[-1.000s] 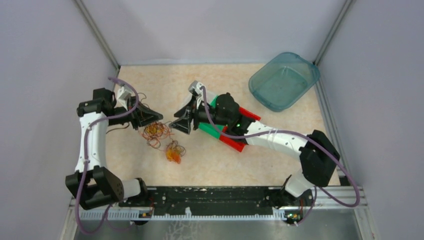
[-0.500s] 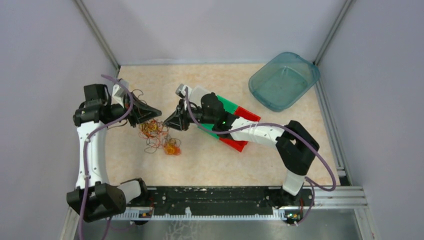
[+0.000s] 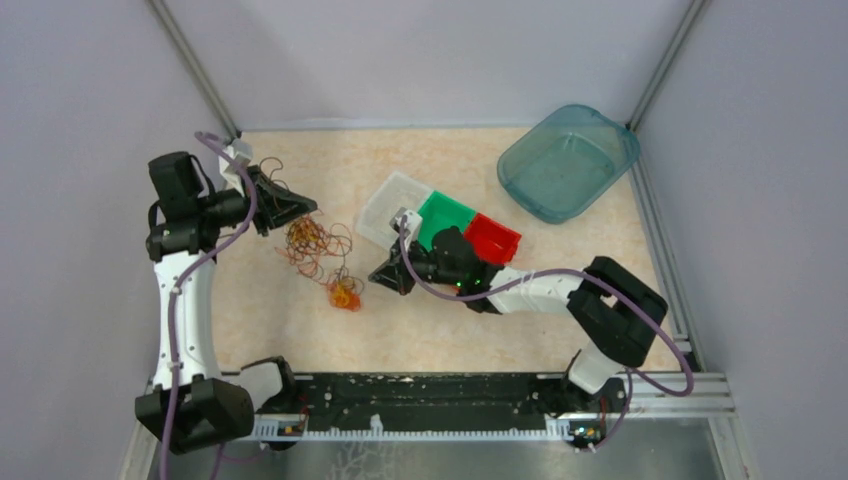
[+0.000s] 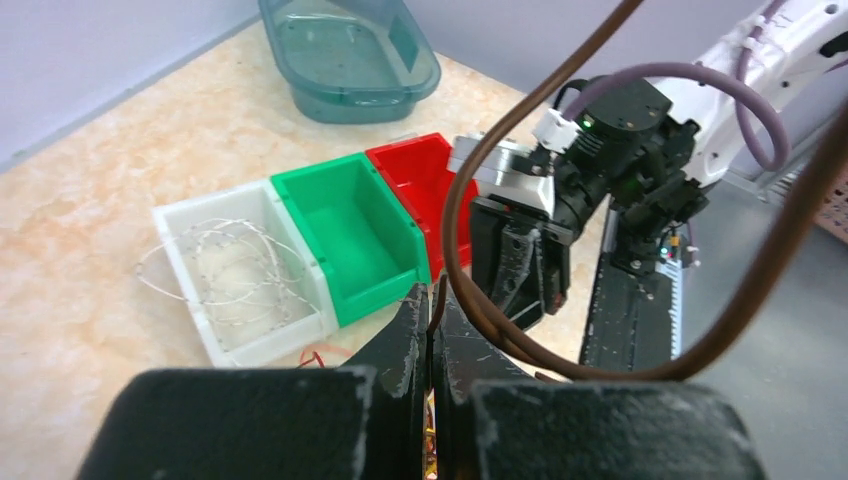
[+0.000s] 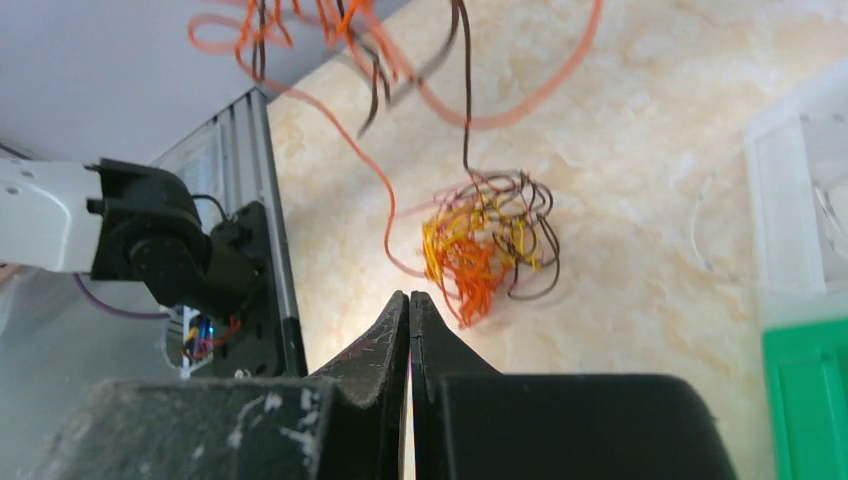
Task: Untangle the cables
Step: Untie the cable.
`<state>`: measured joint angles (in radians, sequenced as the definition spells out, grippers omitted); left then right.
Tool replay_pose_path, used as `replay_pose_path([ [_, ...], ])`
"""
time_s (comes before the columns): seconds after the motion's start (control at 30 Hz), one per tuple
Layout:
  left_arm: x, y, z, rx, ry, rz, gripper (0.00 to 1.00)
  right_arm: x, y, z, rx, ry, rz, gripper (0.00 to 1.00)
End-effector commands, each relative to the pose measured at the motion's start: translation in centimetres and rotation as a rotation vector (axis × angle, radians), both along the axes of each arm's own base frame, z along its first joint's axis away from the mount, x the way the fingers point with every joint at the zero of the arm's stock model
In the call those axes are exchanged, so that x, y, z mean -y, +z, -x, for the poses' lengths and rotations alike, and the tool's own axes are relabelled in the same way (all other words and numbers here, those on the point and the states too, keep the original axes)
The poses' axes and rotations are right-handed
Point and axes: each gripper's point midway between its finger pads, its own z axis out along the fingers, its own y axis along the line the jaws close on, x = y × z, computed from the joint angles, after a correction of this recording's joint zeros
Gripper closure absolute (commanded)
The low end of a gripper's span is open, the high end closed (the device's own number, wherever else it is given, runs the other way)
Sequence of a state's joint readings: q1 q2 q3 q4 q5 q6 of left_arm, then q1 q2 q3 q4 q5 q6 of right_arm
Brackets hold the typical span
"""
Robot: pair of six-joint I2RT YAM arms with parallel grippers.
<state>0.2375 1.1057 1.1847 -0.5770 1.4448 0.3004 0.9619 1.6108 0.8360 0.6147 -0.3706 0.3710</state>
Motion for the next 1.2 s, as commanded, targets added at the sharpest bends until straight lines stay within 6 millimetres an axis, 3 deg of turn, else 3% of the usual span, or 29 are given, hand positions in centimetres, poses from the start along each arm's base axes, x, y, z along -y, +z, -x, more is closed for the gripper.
replay_pose_path([
  [0.0, -0.6, 2.4, -1.5, 0.074, 0.09, -0.029, 1.0, 1.6, 3.0, -0.2, 0.071, -0.077, -0.103, 1.0],
  [0.07, -0.9, 2.8, -2.3, 0.079, 0.128, -0.039, 1.0, 2.5, 2.1, 0.0, 0.059, -0.098, -0.092, 1.0],
  [0.13, -0.6, 3.3, -1.9, 0.062, 0.097, -0.021, 1.0, 3.4, 2.5, 0.1, 0.07, -0.12, -0.111, 1.0],
  [0.17, -0.4, 3.3, -1.5, 0.039, 0.071, -0.004, 1.0, 3.8, 3.6, 0.0, 0.097, -0.137, -0.132, 0.98],
  [0.23, -0.2, 2.9, -1.1, -0.005, 0.045, 0.02, 1.0, 4.2, 6.5, -0.6, 0.155, -0.166, -0.166, 0.78],
  [0.3, -0.1, 2.1, -1.0, -0.036, 0.048, 0.03, 1.0, 3.4, 10.9, -1.2, 0.23, -0.158, -0.215, 0.66],
  [0.43, 0.5, 0.6, -0.2, -0.082, 0.024, 0.051, 1.0, 1.0, 16.5, -1.6, 0.304, -0.097, -0.309, 0.57],
  [0.57, 1.2, 0.1, 0.3, -0.096, 0.017, 0.05, 1.0, -2.2, 19.2, -1.5, 0.31, -0.004, -0.363, 0.57],
  [0.7, 1.7, 0.1, 0.3, -0.106, 0.011, 0.049, 1.0, -5.6, 18.8, -0.7, 0.325, 0.062, -0.31, 0.57],
  [0.77, 1.8, 0.2, 0.3, -0.105, 0.008, 0.049, 1.0, -7.0, 16.6, -0.6, 0.304, 0.083, -0.269, 0.57],
  [0.97, 2.0, 0.7, 0.3, -0.1, 0.004, 0.052, 1.0, -7.7, 13.5, -0.6, 0.274, 0.079, -0.208, 0.64],
  [1.17, 2.1, 1.2, 0.4, -0.089, 0.004, 0.054, 1.0, -6.7, 11.7, 0.2, 0.26, 0.08, -0.199, 0.59],
])
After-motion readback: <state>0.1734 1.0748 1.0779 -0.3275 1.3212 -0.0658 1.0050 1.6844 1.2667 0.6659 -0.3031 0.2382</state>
